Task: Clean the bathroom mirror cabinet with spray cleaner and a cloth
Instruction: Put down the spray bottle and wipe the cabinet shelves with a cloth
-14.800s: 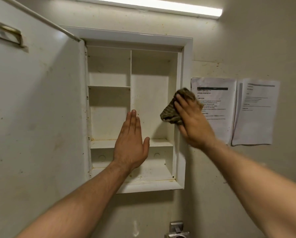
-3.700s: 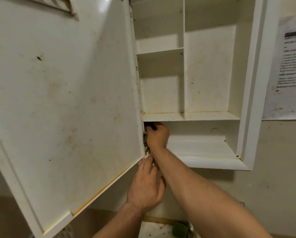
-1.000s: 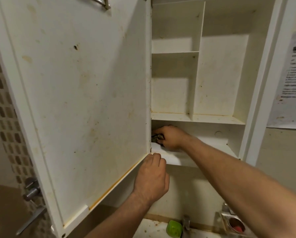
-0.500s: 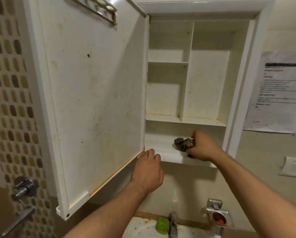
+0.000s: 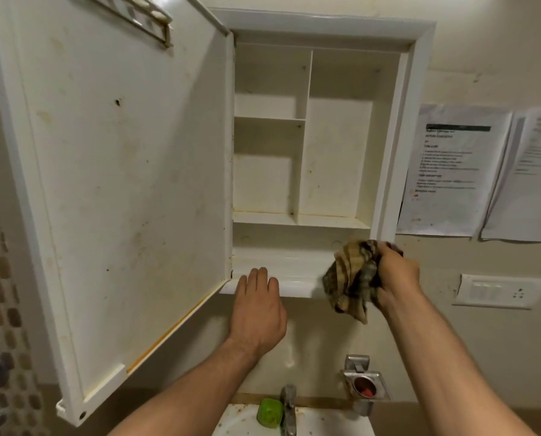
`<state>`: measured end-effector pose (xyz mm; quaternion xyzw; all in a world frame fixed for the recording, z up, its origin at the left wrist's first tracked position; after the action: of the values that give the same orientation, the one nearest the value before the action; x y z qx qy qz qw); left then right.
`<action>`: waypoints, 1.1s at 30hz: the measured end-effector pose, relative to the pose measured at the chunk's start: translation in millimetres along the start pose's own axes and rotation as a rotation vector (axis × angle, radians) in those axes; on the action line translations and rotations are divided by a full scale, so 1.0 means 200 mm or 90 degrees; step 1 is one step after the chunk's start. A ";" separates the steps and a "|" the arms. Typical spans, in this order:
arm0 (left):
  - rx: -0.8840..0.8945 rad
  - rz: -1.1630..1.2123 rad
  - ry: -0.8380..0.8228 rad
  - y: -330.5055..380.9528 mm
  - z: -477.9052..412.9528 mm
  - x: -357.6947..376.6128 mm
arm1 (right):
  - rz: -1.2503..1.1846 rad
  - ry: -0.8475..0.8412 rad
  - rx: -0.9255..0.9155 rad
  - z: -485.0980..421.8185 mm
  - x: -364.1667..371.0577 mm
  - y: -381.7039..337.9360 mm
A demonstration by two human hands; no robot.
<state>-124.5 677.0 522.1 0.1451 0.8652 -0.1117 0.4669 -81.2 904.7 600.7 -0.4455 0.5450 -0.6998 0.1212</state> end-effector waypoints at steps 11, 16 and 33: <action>0.121 0.054 0.032 -0.06 -0.22 0.08 | 0.446 -0.248 -0.499 -0.01 0.27 0.28; 0.119 0.091 0.099 -0.10 -0.25 0.16 | 0.900 -0.039 -0.605 -0.26 0.33 0.34; 0.104 0.244 0.256 -0.14 -0.23 0.16 | 1.099 -0.258 -0.676 -0.19 0.45 0.36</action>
<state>-187.0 671.6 522.4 0.3620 0.8855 -0.0596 0.2851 -184.3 843.3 582.8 -0.0086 0.8872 0.0446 0.4592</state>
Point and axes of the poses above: each hand's wrist, its own z-axis away from the middle knuckle, its own x-axis out of the palm, y = z × x, the point moved 4 cm from there along -z, towards the middle knuckle
